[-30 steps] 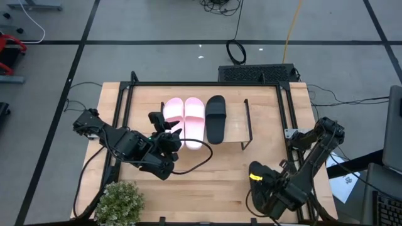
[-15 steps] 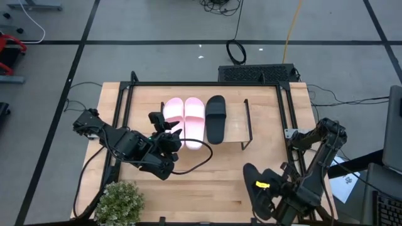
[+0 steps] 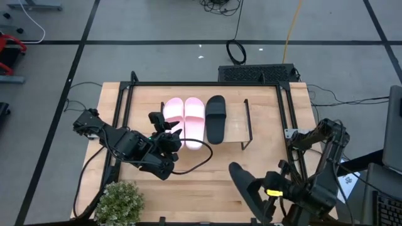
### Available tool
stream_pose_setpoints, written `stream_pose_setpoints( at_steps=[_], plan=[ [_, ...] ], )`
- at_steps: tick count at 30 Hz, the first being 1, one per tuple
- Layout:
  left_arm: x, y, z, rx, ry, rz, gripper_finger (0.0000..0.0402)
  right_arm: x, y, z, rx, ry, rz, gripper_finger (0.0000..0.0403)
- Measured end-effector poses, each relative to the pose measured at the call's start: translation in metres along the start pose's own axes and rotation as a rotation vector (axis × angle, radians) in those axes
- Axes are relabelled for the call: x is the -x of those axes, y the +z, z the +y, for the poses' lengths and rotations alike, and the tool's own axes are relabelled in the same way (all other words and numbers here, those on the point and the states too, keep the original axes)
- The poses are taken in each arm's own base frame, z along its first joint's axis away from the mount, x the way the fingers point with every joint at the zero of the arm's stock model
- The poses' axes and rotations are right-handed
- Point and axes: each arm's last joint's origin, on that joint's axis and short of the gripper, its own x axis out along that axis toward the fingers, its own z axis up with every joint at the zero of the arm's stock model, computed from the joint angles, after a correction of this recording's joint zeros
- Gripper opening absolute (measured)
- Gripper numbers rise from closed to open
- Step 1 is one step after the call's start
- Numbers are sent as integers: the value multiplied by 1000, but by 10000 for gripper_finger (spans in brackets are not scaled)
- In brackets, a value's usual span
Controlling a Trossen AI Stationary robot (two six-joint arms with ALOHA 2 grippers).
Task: Pick and place slides into the shelf
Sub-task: Put the black slipper on the shelf
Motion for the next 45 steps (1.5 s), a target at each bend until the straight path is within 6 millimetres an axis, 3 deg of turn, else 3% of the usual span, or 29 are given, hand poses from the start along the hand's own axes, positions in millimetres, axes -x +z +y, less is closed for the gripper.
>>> stream_pose_setpoints(
  at_steps=[7, 13, 22, 33, 37, 45],
  plan=[
    [0, 0, 0, 0, -1, 0, 152, 15, 36, -4, 212, -19, -270, 0],
    [0, 0, 0, 1, -1, 0, 152, 20, 82, -20, 291, -126, -411, 0],
    [0, 0, 0, -4, -2, 1, 152, -3, 144, -78, 175, -323, -377, 0],
    [2, -5, 12, 17, 2, 11, 152, -39, 183, -127, 135, -469, -218, 0],
    [5, -7, 18, 34, -3, 11, 152, -28, 188, -140, 139, -474, -229, 0],
    [5, -9, 27, 59, 5, 17, 152, 25, 189, -167, 118, -392, -329, 0]
  ],
)
